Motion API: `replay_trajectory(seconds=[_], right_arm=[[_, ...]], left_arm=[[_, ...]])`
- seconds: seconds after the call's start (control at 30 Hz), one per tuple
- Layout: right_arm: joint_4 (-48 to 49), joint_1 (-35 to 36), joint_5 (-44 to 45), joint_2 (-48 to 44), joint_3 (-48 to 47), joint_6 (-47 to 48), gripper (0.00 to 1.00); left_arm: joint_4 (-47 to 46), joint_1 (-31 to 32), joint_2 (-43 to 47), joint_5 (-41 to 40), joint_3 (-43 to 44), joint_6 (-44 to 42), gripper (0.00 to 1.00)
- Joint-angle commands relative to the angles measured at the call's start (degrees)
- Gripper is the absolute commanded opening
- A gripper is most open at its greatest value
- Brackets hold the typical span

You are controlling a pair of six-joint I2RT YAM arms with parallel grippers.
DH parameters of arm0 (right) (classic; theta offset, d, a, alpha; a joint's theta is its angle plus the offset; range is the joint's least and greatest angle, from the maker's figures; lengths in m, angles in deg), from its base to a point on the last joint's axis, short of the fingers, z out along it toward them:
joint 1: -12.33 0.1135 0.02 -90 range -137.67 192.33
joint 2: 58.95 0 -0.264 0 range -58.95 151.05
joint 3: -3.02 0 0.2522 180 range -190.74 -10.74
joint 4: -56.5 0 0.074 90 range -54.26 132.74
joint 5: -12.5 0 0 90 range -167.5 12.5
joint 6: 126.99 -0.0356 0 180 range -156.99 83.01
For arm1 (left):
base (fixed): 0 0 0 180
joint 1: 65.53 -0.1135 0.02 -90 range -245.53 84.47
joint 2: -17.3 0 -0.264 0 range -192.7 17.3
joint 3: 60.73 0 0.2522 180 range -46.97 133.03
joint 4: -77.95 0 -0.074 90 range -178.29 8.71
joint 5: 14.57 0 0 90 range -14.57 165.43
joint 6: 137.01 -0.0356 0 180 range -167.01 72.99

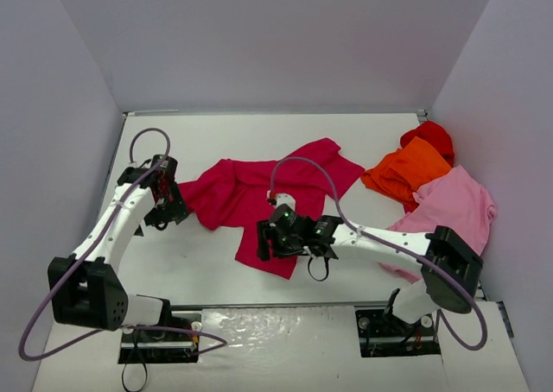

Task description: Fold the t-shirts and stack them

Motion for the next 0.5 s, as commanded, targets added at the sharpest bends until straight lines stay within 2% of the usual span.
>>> replay_trajectory(seconds=[0.0, 0.2, 0.33, 0.47], right_arm=[[2.9, 1.3, -1.9, 7.4, -4.5, 3.6, 0.63], [-0.4, 1.4, 0.7, 16.3, -9.9, 11.5, 0.65], [-3.8, 2.4, 3.4, 19.8, -13.7, 15.1, 0.66], [-5.0, 4.4, 2.4, 21.2, -15.1, 16.9, 0.67]], left_arm=[[3.4, -0.6, 4.5, -0.9, 0.5, -1.8, 0.97], [4.2, -0.8, 7.3, -1.0, -0.9, -1.9, 0.97], [4.8, -0.9, 6.9, -0.7, -0.6, -1.9, 0.97], [4.6, -1.0, 5.8, 0.1, -0.1, -1.4, 0.97]])
